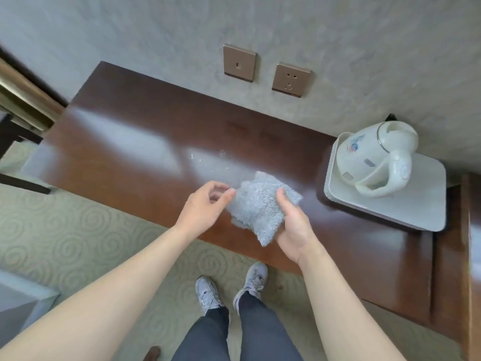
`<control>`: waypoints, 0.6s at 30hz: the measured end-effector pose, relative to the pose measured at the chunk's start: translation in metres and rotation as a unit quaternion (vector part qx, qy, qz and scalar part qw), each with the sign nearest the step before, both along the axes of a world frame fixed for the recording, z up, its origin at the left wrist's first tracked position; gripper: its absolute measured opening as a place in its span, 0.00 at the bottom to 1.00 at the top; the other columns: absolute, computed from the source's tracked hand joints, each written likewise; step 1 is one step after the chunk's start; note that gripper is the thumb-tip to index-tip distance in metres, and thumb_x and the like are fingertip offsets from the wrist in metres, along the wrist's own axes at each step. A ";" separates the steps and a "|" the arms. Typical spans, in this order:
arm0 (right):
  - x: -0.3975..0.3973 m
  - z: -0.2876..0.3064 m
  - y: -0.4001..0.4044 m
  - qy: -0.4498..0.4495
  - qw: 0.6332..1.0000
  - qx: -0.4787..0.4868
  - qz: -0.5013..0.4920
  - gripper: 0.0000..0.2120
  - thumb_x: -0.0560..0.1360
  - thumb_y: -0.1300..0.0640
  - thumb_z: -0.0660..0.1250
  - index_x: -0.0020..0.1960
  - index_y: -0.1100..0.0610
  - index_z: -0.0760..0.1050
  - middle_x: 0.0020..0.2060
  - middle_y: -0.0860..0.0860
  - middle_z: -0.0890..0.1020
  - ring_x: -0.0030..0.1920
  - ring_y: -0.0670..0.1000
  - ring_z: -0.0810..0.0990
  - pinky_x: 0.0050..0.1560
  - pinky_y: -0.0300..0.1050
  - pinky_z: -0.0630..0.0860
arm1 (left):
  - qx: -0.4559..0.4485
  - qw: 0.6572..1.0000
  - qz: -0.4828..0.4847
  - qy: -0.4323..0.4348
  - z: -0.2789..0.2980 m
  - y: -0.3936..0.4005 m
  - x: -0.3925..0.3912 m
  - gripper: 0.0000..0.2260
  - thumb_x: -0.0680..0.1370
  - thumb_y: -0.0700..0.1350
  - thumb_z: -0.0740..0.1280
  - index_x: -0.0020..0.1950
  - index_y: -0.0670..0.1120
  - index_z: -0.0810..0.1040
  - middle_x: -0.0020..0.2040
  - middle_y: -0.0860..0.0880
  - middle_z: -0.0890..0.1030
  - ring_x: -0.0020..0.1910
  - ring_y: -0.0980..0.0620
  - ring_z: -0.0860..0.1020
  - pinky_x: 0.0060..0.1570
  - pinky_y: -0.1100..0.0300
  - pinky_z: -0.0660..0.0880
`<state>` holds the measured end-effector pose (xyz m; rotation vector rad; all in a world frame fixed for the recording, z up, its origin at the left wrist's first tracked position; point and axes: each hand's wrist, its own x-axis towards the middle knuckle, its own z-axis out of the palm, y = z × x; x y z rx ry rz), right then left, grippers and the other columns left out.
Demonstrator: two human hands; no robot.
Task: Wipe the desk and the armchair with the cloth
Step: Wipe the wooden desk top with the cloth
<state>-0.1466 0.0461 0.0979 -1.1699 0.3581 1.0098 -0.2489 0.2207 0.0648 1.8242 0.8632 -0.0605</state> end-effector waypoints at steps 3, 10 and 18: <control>0.027 -0.011 0.004 -0.011 0.998 -0.020 -0.060 0.18 0.83 0.50 0.61 0.68 0.59 0.74 0.60 0.57 0.84 0.61 0.57 0.82 0.66 0.62 0.74 | 0.102 0.993 -0.031 0.057 -0.034 0.020 -0.010 0.20 0.78 0.61 0.68 0.65 0.52 0.77 0.62 0.56 0.80 0.64 0.56 0.77 0.61 0.61 0.71; 0.100 -0.050 0.041 -0.130 0.981 -0.112 -0.088 0.19 0.81 0.37 0.58 0.55 0.50 0.78 0.46 0.44 0.88 0.49 0.46 0.87 0.49 0.47 0.82 | 0.245 0.960 0.007 0.136 -0.093 0.068 -0.008 0.43 0.77 0.69 0.62 0.82 0.42 0.56 0.83 0.44 0.53 0.82 0.46 0.45 0.77 0.48 0.55; 0.140 -0.100 0.126 -0.338 0.875 -0.343 -0.046 0.34 0.79 0.31 0.49 0.66 0.55 0.75 0.51 0.50 0.81 0.50 0.51 0.78 0.50 0.39 0.69 | 0.383 0.896 -0.039 0.223 -0.138 0.145 -0.006 0.34 0.79 0.72 0.47 0.83 0.61 0.48 0.83 0.40 0.40 0.81 0.40 0.38 0.79 0.41 0.40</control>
